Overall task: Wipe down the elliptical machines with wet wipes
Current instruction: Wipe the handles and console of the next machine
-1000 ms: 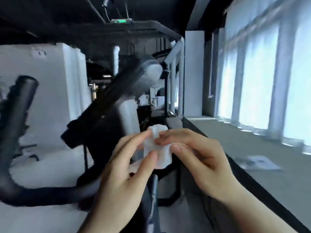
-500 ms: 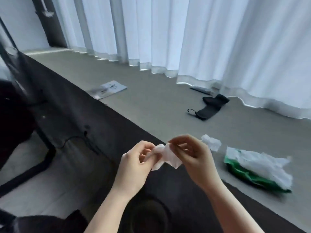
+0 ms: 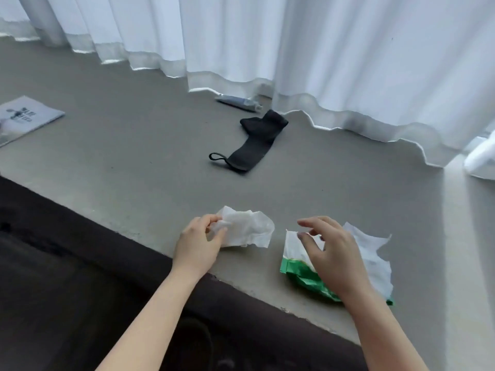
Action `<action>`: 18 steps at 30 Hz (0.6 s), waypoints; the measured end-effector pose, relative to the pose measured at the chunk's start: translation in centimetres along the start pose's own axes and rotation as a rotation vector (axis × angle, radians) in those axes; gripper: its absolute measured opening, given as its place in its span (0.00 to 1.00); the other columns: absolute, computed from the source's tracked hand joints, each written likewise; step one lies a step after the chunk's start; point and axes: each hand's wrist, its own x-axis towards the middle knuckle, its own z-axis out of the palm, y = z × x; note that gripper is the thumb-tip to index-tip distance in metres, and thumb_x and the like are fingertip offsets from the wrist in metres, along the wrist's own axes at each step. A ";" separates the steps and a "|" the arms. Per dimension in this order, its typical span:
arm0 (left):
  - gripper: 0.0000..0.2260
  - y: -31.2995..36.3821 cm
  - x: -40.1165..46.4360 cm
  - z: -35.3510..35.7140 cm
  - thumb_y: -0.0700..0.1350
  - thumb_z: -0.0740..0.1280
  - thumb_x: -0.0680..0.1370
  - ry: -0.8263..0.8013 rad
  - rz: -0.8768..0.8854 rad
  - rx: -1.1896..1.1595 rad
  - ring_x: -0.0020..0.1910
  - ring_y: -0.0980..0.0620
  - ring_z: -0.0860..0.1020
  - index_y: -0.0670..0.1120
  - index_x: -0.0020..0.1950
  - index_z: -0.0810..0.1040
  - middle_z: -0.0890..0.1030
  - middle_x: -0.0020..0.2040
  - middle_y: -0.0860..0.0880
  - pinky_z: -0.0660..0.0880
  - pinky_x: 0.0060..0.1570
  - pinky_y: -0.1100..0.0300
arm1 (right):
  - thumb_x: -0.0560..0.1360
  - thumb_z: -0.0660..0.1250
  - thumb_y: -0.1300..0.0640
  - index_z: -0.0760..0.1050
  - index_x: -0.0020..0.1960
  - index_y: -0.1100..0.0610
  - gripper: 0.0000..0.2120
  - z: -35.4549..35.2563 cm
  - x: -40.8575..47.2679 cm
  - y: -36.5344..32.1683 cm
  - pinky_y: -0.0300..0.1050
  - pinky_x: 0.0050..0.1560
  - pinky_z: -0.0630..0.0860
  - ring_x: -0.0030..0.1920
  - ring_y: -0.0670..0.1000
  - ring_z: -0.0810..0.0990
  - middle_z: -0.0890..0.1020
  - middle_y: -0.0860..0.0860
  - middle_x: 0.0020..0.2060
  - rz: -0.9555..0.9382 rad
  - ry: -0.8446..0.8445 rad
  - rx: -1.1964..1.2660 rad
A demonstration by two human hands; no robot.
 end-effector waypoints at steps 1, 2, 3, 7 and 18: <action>0.12 -0.3 0.2 0.8 0.47 0.68 0.79 -0.017 0.034 0.050 0.58 0.53 0.74 0.49 0.62 0.78 0.76 0.59 0.53 0.70 0.55 0.59 | 0.76 0.70 0.61 0.82 0.55 0.55 0.08 -0.8 -0.3 1.4 0.37 0.47 0.67 0.50 0.47 0.78 0.81 0.45 0.50 0.048 0.034 -0.050; 0.15 -0.6 0.0 1.3 0.45 0.69 0.78 -0.002 0.074 0.086 0.61 0.51 0.72 0.47 0.64 0.78 0.75 0.62 0.52 0.70 0.58 0.57 | 0.75 0.71 0.62 0.82 0.54 0.56 0.08 -1.3 -0.9 2.4 0.39 0.48 0.67 0.51 0.50 0.79 0.82 0.46 0.49 0.096 0.062 -0.091; 0.16 -0.6 -0.2 1.7 0.44 0.70 0.77 0.023 0.119 0.108 0.62 0.49 0.72 0.46 0.65 0.78 0.74 0.63 0.51 0.71 0.60 0.53 | 0.74 0.73 0.62 0.83 0.53 0.56 0.08 -1.8 -1.5 3.1 0.40 0.50 0.66 0.52 0.52 0.79 0.82 0.47 0.49 0.141 0.084 -0.127; 0.25 -0.3 -0.2 2.8 0.40 0.75 0.72 0.150 0.303 0.226 0.66 0.41 0.72 0.45 0.67 0.75 0.75 0.66 0.44 0.70 0.61 0.38 | 0.69 0.77 0.62 0.83 0.52 0.56 0.12 -2.4 -3.5 4.5 0.48 0.58 0.66 0.57 0.56 0.77 0.82 0.51 0.54 0.169 0.147 -0.258; 0.12 1.4 -0.5 4.4 0.46 0.65 0.75 0.087 0.747 0.027 0.57 0.43 0.77 0.47 0.58 0.77 0.78 0.58 0.47 0.75 0.57 0.43 | 0.70 0.76 0.63 0.79 0.39 0.55 0.07 -3.6 -3.5 5.0 0.52 0.49 0.73 0.45 0.53 0.80 0.81 0.45 0.40 0.259 0.364 -0.257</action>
